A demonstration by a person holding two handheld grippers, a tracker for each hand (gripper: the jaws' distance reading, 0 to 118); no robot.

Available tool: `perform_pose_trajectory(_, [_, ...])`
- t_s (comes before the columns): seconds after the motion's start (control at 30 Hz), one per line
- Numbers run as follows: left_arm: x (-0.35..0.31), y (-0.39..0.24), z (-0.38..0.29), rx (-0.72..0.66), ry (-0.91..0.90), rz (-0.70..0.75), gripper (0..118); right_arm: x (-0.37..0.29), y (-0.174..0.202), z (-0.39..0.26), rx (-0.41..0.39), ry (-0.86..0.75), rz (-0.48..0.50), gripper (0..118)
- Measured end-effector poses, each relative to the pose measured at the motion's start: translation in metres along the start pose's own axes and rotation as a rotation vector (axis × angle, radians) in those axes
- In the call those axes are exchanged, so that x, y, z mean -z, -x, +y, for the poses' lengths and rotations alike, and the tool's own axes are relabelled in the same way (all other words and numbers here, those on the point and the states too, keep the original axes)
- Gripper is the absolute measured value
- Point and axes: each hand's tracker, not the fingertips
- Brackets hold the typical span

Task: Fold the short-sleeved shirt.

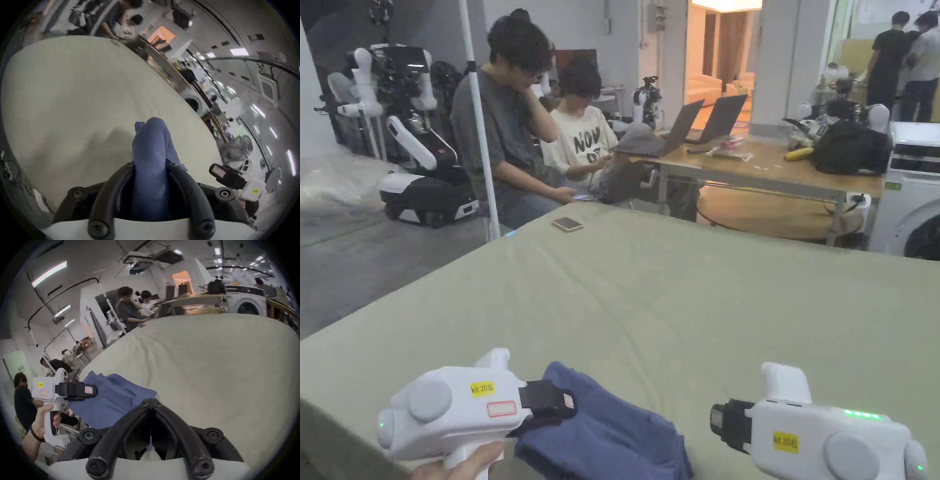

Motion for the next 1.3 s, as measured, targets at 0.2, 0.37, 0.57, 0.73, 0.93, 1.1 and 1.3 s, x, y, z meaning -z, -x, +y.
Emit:
perform_pose_trajectory(0.2, [0.003, 0.037, 0.032, 0.054, -0.002, 0.215, 39, 0.035, 0.021, 0.001, 0.007, 0.061, 0.038, 0])
perform_pose_trajectory(0.37, [-0.035, -0.008, 0.038, 0.132, -0.211, 0.303, 75, 0.006, 0.007, 0.002, -0.047, -0.02, -0.053, 0])
perform_pose_trajectory(0.57, [-0.086, -0.127, -0.001, 0.422, -0.456, 0.169, 74, -0.076, -0.022, -0.009, -0.132, -0.221, -0.137, 0])
perform_pose_trajectory(0.73, [-0.095, -0.233, -0.073, 0.56, -0.617, -0.124, 69, -0.17, -0.051, -0.012, -0.149, -0.351, -0.307, 0])
perform_pose_trajectory(0.93, [-0.062, -0.338, -0.131, 0.767, -0.572, -0.137, 2, -0.265, -0.081, -0.019, -0.139, -0.466, -0.532, 0])
perform_pose_trajectory(1.1, [-0.036, -0.351, -0.151, 0.754, -0.522, -0.085, 0, -0.312, -0.097, -0.041, -0.165, -0.562, -0.683, 0])
perform_pose_trajectory(1.3, [-0.041, -0.337, -0.182, 0.83, -0.525, -0.058, 0, -0.33, -0.1, -0.069, -0.066, -0.595, -0.757, 0])
